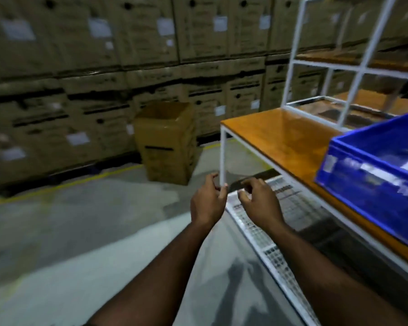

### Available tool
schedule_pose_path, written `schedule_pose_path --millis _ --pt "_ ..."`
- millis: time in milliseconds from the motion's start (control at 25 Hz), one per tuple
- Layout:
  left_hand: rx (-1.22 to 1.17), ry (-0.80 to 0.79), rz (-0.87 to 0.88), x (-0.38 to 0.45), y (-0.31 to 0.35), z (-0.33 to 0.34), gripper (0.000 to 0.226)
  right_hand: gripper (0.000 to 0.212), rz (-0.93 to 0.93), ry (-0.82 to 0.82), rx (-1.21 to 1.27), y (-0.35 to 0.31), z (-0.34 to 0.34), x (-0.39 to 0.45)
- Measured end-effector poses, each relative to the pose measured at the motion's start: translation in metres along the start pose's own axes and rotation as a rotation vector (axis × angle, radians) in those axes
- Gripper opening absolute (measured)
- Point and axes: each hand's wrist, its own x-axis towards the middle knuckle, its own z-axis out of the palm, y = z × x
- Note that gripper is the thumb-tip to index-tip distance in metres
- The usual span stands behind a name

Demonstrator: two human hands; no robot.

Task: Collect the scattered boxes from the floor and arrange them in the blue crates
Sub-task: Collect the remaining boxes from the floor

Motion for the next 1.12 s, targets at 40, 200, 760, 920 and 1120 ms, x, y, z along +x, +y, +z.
schedule_pose_path --millis 40,200,760,920,1120 --pt "0.014 0.034 -0.059 -0.007 -0.031 -0.025 0.042 0.023 -0.022 -0.051 0.016 -0.027 0.029 -0.008" --pt "0.059 0.154 -0.285 -0.055 -0.137 -0.109 0.032 0.027 -0.105 -0.292 0.079 -0.119 0.131 -0.048" --pt "0.229 0.7 -1.025 -0.23 -0.362 -0.337 0.028 0.026 -0.71 -1.076 0.286 -0.392 0.375 -0.183" --pt "0.3 0.849 -1.17 -0.261 -0.385 -0.371 0.029 0.028 -0.856 -1.21 0.326 -0.451 0.419 -0.215" --pt "0.311 0.989 -1.277 -0.291 -0.42 -0.409 0.032 0.03 -0.981 -1.302 0.333 -0.509 0.451 -0.261"
